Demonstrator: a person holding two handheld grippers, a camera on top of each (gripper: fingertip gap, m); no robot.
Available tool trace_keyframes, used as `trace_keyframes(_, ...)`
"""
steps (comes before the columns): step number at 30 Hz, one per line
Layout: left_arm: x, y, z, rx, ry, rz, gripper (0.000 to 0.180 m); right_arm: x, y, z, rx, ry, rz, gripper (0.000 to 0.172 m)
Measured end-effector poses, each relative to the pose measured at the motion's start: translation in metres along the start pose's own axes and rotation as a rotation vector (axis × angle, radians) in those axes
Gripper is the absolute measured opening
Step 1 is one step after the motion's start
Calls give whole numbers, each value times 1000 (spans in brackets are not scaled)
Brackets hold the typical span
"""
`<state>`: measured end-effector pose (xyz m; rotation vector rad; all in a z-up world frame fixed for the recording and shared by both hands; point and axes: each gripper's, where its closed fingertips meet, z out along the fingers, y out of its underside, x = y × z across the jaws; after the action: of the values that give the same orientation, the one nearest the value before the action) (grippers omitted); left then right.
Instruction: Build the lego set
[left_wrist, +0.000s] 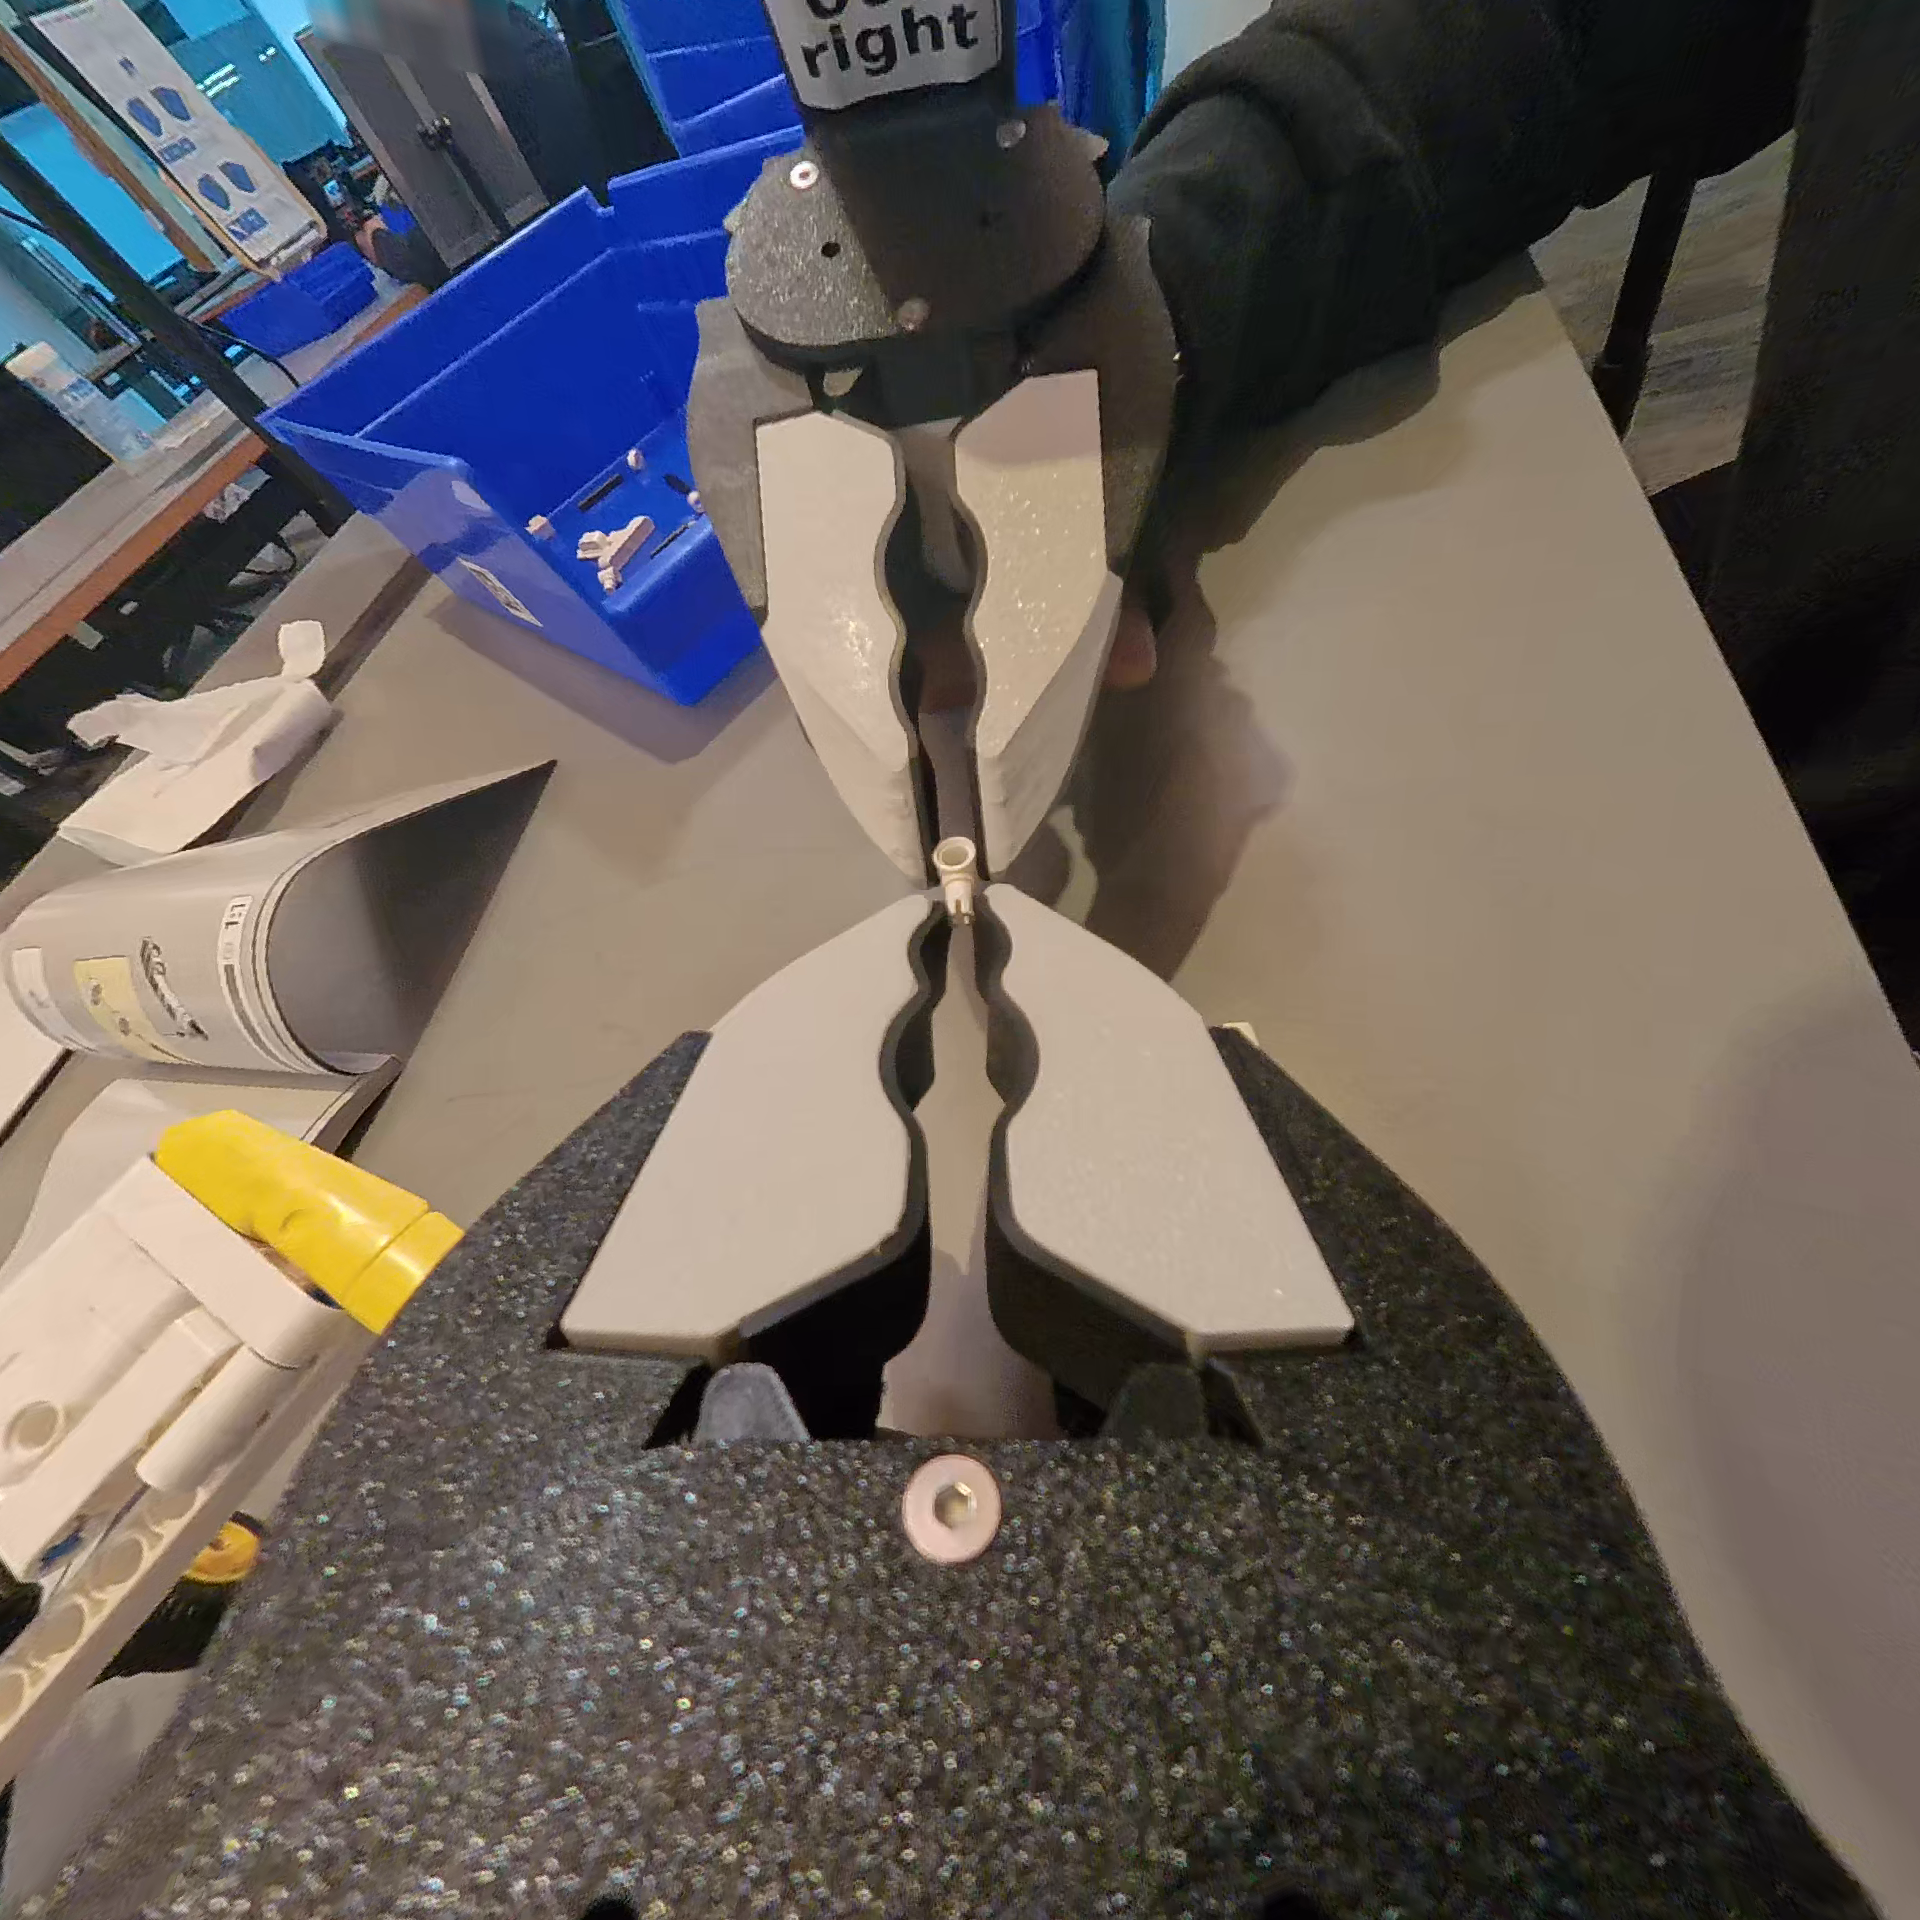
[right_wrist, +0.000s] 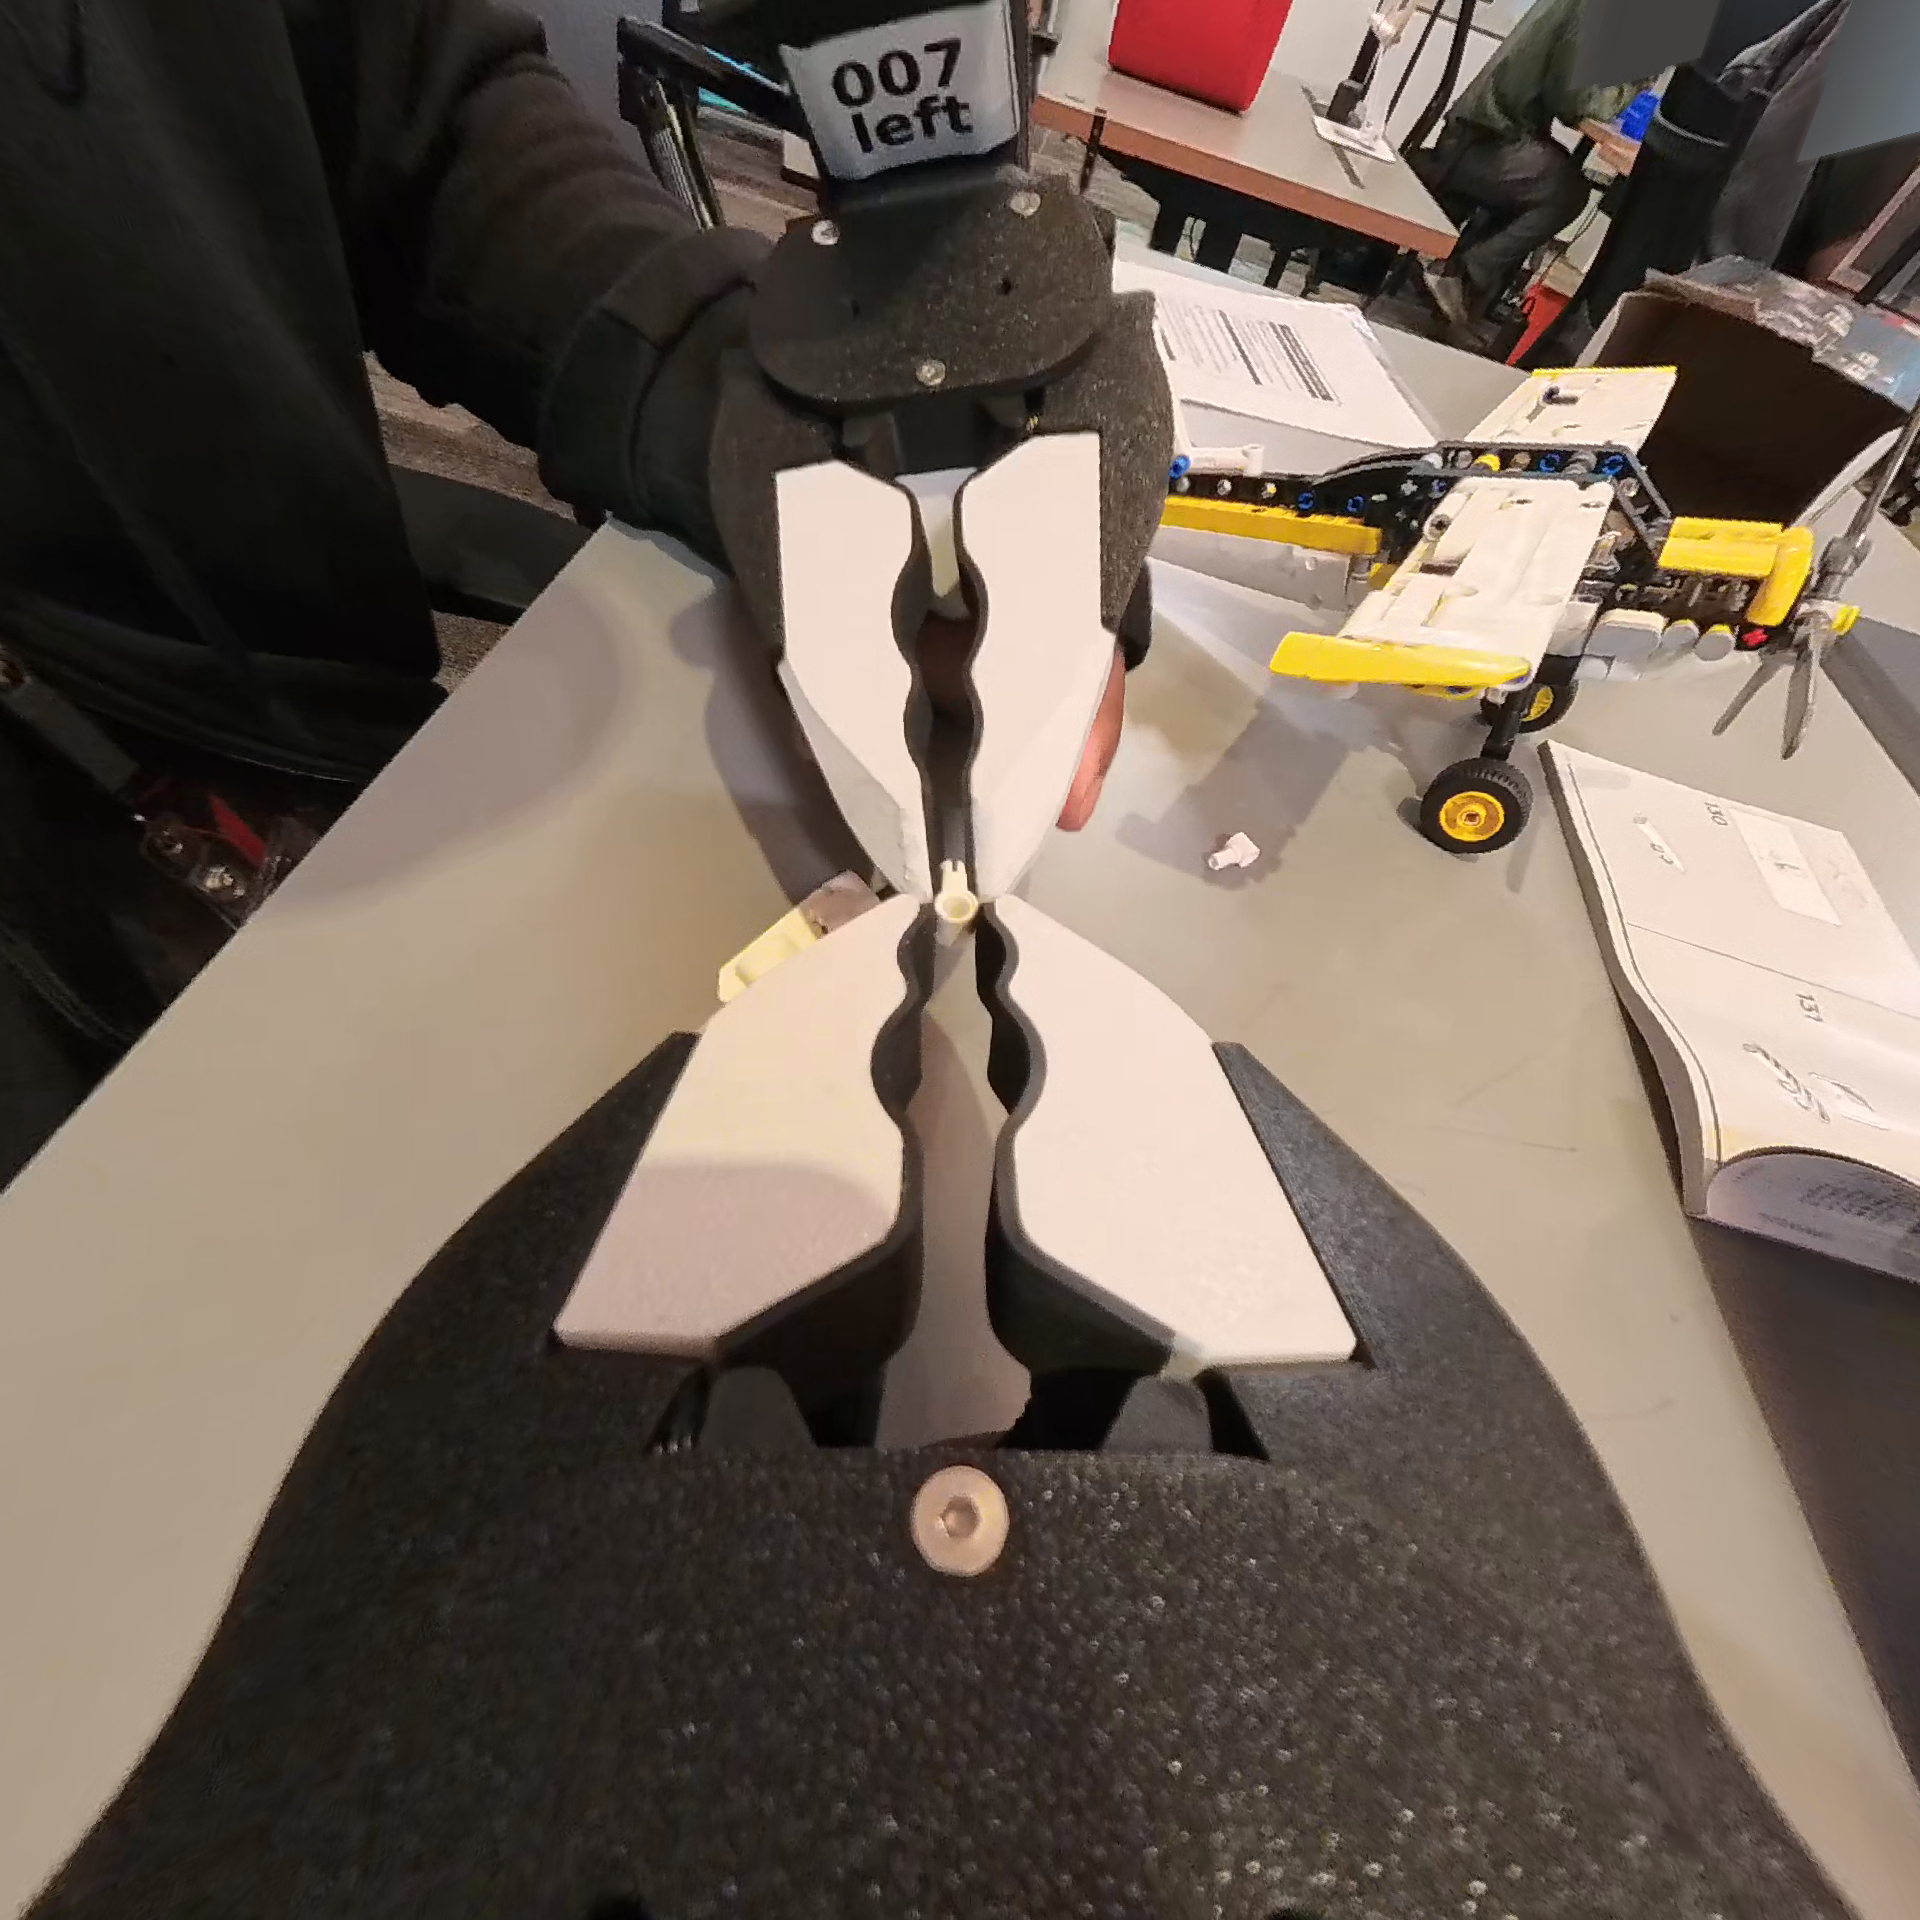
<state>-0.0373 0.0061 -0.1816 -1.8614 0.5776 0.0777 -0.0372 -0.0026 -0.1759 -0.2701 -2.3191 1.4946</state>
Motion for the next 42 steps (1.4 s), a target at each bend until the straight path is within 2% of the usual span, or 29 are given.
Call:
trace_keyframes(9, -4, 1, 0, -15, -28, -9, 5, 3, 1, 2, -12, 31, -7, 7)
trace_keyframes(11, -14, 2, -5, -14, -87, -66, 16, 7, 2, 0, -15, 51, 0, 7)
trace_keyframes(12, -20, -1, -11, 12, -120, -115, 15, 8, 2, -1, -12, 54, 6, 7)
trace_keyframes(16, -38, -36, -48, 276, -172, -351, 18, 7, 5, -1, -31, 58, 12, 7)
trace_keyframes(18, -45, -45, -64, 363, -191, -461, 29, 3, 7, 2, -53, 50, 2, 7)
trace_keyframes(19, -47, -44, -68, 361, -200, -499, 34, 2, 8, 3, -65, 49, 0, 7)
trace_keyframes(21, -46, -30, -66, 241, -243, -541, 42, 0, 10, 5, -89, 49, 2, 7)
trace_keyframes(23, -32, -7, -56, 21, -242, -494, 48, -2, 12, 7, -108, 54, -2, 7)
trace_keyframes(27, 13, 25, -39, -322, -134, -151, 48, -4, 16, 8, -135, 53, -14, 7)
trace_keyframes(30, 31, 33, -31, -416, -40, 75, 37, -5, 17, 9, -144, 50, -16, 7)
trace_keyframes(33, 35, 36, -25, -484, 54, 179, 36, -7, 18, 9, -153, 40, -19, 7)
trace_keyframes(36, 37, 44, -20, -560, 200, 212, 36, -8, 20, 9, -164, 30, -23, 7)
trace_keyframes(38, 39, 45, -16, -569, 289, 208, 31, -9, 21, 9, -173, 26, -25, 7)
trace_keyframes(40, 44, 46, -14, -587, 383, 168, 18, -9, 22, 9, -180, 26, -24, 7)
trace_keyframes(42, 43, 46, -11, -588, 422, 154, 16, -8, 23, 8, -189, 30, -20, 7)
